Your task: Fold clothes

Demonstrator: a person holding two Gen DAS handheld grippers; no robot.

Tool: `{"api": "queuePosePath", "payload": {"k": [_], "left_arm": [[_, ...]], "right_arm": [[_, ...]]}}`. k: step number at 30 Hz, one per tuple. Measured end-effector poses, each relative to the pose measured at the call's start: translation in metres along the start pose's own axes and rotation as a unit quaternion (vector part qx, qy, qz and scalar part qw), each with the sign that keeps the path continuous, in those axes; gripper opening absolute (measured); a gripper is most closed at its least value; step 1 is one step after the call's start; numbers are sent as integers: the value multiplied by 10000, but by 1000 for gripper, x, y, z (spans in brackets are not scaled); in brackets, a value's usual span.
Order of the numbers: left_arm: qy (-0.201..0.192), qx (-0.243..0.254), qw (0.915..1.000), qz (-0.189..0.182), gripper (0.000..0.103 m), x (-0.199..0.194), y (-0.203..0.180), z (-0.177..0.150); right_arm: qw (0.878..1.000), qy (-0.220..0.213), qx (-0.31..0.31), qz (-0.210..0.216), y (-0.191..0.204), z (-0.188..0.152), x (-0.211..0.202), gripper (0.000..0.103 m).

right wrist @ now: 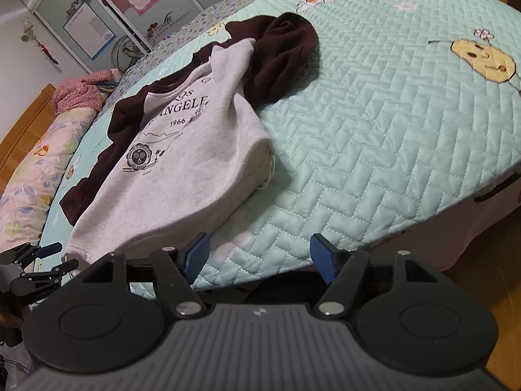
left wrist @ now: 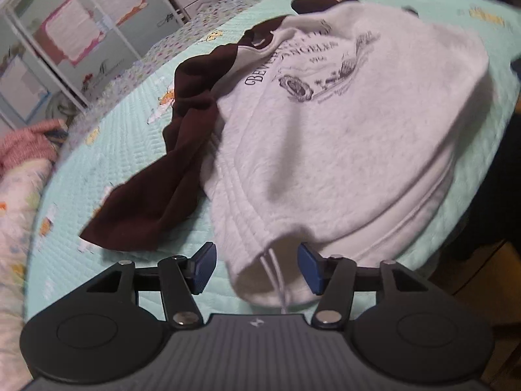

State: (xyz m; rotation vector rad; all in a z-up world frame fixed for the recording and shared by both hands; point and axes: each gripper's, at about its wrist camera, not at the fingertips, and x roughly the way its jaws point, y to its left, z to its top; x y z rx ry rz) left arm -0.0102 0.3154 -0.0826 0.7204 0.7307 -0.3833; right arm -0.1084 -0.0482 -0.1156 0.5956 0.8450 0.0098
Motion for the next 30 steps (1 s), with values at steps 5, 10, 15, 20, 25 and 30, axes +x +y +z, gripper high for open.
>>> {"api": "queuePosePath", "payload": {"k": [5, 10, 15, 20, 25, 30], "left_arm": [[-49, 115, 9999, 23, 57, 10, 3, 4], [-350, -303, 9985, 300, 9, 16, 8, 20], [-248, -3126, 9466, 746, 9, 0, 67, -10], [55, -3448, 9369, 577, 9, 12, 69, -34], [154, -3524, 9341, 555, 9, 14, 68, -29], [19, -3495, 9357, 486, 9, 9, 65, -25]], "right_arm": [[10000, 43, 1, -7, 3, -1, 3, 70], [10000, -40, -36, -60, 4, -1, 2, 70], [9966, -511, -508, -393, 8, 3, -6, 70], [9889, -615, -1141, -722, 19, 8, 9, 70], [9763, -730, -1878, -789, 42, 8, 27, 70], [9472, -887, -2865, -1137, 67, 8, 43, 70]]}}
